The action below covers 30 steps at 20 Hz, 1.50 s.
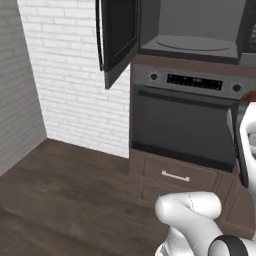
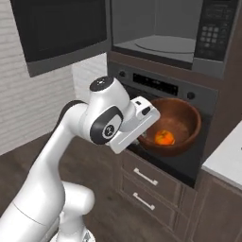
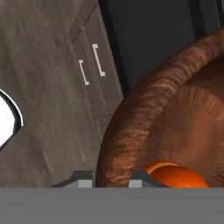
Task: Pick the squash from the sink and place it in the bowl. Then pick the bowl and place it in the microwave. Then close the microwave door and press the start button.
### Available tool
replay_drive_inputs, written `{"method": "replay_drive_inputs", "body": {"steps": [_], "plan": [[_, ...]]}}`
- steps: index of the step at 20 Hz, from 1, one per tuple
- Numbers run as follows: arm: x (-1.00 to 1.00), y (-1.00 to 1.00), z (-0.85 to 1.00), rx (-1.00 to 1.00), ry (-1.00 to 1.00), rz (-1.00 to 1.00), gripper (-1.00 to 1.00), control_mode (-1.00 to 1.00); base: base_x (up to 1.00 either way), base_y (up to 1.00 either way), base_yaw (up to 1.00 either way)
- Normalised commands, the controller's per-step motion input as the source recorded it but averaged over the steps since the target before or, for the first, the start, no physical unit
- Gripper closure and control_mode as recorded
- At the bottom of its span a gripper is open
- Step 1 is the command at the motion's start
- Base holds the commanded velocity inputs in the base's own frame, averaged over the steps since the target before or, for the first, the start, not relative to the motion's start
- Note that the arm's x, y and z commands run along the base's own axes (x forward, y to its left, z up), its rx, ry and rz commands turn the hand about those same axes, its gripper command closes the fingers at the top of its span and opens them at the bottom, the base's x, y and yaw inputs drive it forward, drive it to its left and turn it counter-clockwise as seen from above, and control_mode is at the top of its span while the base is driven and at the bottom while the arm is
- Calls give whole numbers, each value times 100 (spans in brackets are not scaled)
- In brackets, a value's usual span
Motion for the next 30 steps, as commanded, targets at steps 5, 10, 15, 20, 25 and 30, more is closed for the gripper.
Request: {"method": "replay_drive_inputs", "body": {"steps": [5,10,15,20,25,30], "plan": [[0,0,0,0,0,0,100,100,100,11,-42],[0,0,0,0,0,0,100,100,63,24,-33],[0,0,0,0,0,0,100,100,53,21,-25],[0,0,0,0,0,0,100,100,65,30,-30],[0,0,0,0,0,0,100,100,32,30,-21],[-4,36,47,0,-10,14,100,-100,-16,15,1]]}}
